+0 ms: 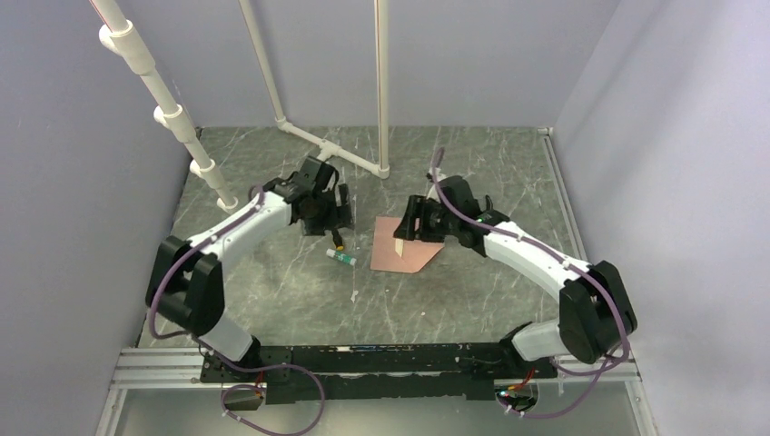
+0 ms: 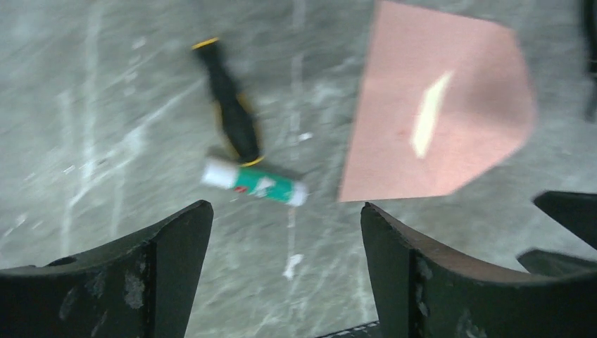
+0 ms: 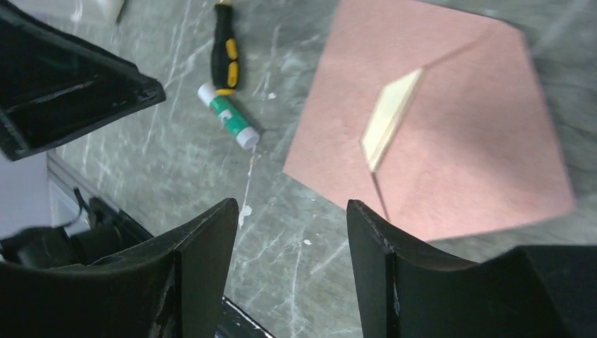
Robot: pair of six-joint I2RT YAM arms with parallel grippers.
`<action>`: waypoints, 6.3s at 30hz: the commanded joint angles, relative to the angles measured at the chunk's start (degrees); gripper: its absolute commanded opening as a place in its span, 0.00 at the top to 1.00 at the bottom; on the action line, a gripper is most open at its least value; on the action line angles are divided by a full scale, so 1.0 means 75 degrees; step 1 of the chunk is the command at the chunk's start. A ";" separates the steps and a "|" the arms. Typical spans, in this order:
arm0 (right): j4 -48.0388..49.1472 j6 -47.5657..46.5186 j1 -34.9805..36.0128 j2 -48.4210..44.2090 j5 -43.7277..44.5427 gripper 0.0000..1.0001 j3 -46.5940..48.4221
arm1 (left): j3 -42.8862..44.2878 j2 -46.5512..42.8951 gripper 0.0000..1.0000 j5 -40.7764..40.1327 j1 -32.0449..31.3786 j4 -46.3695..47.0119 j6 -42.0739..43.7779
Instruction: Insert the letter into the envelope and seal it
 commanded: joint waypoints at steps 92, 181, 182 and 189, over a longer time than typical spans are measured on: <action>0.3386 0.2230 0.0768 -0.0731 -0.1263 0.94 0.2486 | -0.0706 -0.2920 0.63 0.5016 0.0217 0.6618 -0.1809; -0.1617 0.0456 0.0390 0.0198 -0.3612 0.70 0.4352 | 0.2036 -0.1347 0.98 0.6515 0.0219 0.0075 0.5755; -0.1657 0.0409 0.0396 0.0196 -0.3568 0.78 0.4360 | 0.2049 -0.1342 0.98 0.6537 0.0219 0.0040 0.5793; -0.1611 0.0274 0.0367 0.0036 -0.2847 1.00 0.4420 | 0.2079 -0.1279 0.97 0.6852 0.0219 -0.0641 0.6235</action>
